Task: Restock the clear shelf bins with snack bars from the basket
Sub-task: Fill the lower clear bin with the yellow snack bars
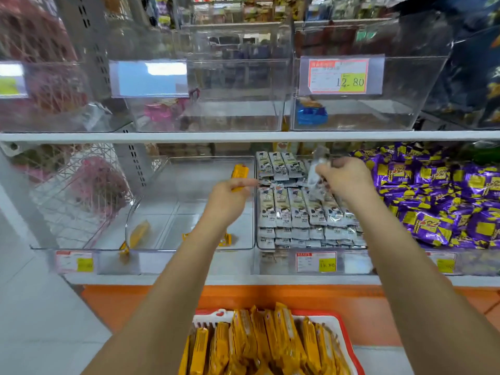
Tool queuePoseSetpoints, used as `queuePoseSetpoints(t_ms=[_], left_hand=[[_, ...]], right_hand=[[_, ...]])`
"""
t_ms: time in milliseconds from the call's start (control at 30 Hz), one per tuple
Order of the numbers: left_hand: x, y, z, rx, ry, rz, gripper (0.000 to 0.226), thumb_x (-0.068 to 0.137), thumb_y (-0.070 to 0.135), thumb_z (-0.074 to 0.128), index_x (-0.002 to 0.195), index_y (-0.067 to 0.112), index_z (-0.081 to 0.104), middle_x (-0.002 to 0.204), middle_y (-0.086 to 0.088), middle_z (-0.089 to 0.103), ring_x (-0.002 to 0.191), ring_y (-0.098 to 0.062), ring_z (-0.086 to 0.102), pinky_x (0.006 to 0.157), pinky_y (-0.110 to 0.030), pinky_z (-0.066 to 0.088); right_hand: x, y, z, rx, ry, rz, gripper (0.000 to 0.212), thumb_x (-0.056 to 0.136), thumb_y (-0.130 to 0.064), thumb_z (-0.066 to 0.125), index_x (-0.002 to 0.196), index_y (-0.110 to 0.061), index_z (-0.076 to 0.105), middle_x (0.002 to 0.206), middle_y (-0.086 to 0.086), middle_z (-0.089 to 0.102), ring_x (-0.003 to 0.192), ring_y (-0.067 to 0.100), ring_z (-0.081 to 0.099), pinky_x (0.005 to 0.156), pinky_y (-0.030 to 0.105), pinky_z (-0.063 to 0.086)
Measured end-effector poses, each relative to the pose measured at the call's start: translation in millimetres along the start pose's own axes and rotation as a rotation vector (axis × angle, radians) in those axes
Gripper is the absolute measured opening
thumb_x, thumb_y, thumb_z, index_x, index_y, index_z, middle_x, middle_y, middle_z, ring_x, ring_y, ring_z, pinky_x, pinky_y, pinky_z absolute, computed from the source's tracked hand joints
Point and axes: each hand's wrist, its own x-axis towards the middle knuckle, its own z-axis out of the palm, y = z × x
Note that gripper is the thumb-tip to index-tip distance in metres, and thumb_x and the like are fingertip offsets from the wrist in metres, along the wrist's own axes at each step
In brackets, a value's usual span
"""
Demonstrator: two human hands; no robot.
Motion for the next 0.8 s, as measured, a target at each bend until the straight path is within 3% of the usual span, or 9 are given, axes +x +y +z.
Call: queuePoseSetpoints(t_ms=[67, 100, 200, 433, 533, 600, 667, 733, 800], left_hand=[[29.2, -5.6, -3.2, 0.101, 0.033, -0.033, 0.031, 0.097, 0.006, 0.042, 0.114, 0.013, 0.067, 0.081, -0.001, 0.059, 0.055, -0.013, 0.039, 0.043, -0.013, 0.033], [43.5, -7.8, -3.7, 0.138, 0.048, -0.032, 0.029, 0.098, 0.008, 0.044, 0.115, 0.012, 0.066, 0.093, -0.006, 0.063, 0.059, -0.018, 0.046, 0.046, -0.015, 0.038], [80.1, -9.3, 2.5, 0.268, 0.063, -0.007, 0.029, 0.097, 0.022, 0.05, 0.117, 0.008, 0.067, 0.117, -0.021, 0.063, 0.1, -0.037, 0.059, 0.08, -0.033, 0.048], [113.8, -4.7, 27.7, 0.379, 0.001, 0.043, 0.039, 0.101, 0.028, 0.042, 0.116, -0.001, 0.063, 0.119, -0.024, 0.061, 0.108, -0.034, 0.058, 0.089, -0.034, 0.044], [119.3, -6.0, 25.4, 0.4, -0.035, 0.05, 0.038, 0.101, 0.026, 0.041, 0.121, 0.001, 0.061, 0.124, -0.02, 0.059, 0.111, -0.032, 0.056, 0.089, -0.032, 0.044], [118.8, -11.9, 17.5, 0.318, -0.023, 0.08, 0.031, 0.1, 0.019, 0.044, 0.12, 0.006, 0.064, 0.123, -0.014, 0.06, 0.1, -0.027, 0.058, 0.075, -0.02, 0.048], [109.7, -20.4, 4.7, 0.186, -0.014, 0.1, 0.029, 0.096, 0.005, 0.043, 0.111, 0.011, 0.068, 0.115, -0.008, 0.06, 0.075, -0.019, 0.054, 0.047, -0.01, 0.039], [94.2, -31.5, -11.4, 0.046, -0.055, 0.073, 0.031, 0.093, -0.003, 0.041, 0.095, 0.017, 0.064, 0.101, -0.007, 0.056, 0.061, -0.014, 0.046, 0.045, -0.015, 0.036], [75.9, -41.4, -30.6, -0.214, -0.128, -0.049, 0.031, 0.091, -0.007, 0.042, 0.095, 0.02, 0.056, 0.088, -0.01, 0.053, 0.058, -0.017, 0.045, 0.046, -0.021, 0.037]], right_hand=[[31.2, -2.2, 5.8, -0.218, 0.012, -0.006, 0.036, 0.094, -0.032, 0.056, 0.102, 0.002, 0.065, 0.082, 0.013, 0.057, 0.066, 0.017, 0.053, 0.054, 0.02, 0.043], [46.4, -2.7, 11.6, -0.314, -0.01, 0.004, 0.042, 0.096, -0.035, 0.052, 0.11, 0.003, 0.063, 0.094, 0.018, 0.059, 0.081, 0.021, 0.057, 0.066, 0.02, 0.044], [85.2, -1.0, 30.5, -0.493, -0.014, 0.006, 0.042, 0.099, -0.036, 0.043, 0.123, -0.004, 0.056, 0.128, 0.017, 0.055, 0.115, 0.029, 0.054, 0.093, 0.032, 0.044], [109.3, 4.6, 56.3, -0.466, -0.014, 0.004, 0.027, 0.099, -0.027, 0.045, 0.095, -0.009, 0.064, 0.109, 0.011, 0.06, 0.106, 0.026, 0.057, 0.076, 0.026, 0.039], [102.6, 3.7, 55.1, -0.526, -0.043, -0.029, 0.029, 0.099, -0.015, 0.038, 0.118, -0.009, 0.059, 0.128, 0.014, 0.055, 0.108, 0.028, 0.057, 0.081, 0.031, 0.047], [94.3, 3.2, 50.8, -0.5, -0.076, -0.022, 0.03, 0.097, -0.012, 0.043, 0.122, -0.011, 0.058, 0.128, 0.01, 0.055, 0.106, 0.025, 0.057, 0.08, 0.03, 0.047], [78.5, 1.1, 43.7, -0.471, -0.072, -0.04, 0.031, 0.096, -0.018, 0.049, 0.125, -0.012, 0.059, 0.126, 0.011, 0.058, 0.101, 0.025, 0.057, 0.078, 0.028, 0.046], [57.2, -1.6, 39.1, -0.435, -0.013, -0.096, 0.03, 0.096, -0.022, 0.051, 0.12, -0.007, 0.062, 0.116, 0.015, 0.063, 0.096, 0.026, 0.058, 0.08, 0.031, 0.047], [33.4, -6.4, 39.8, -0.372, 0.052, -0.134, 0.026, 0.095, -0.023, 0.054, 0.106, -0.003, 0.066, 0.096, 0.013, 0.065, 0.088, 0.025, 0.057, 0.078, 0.032, 0.046]])
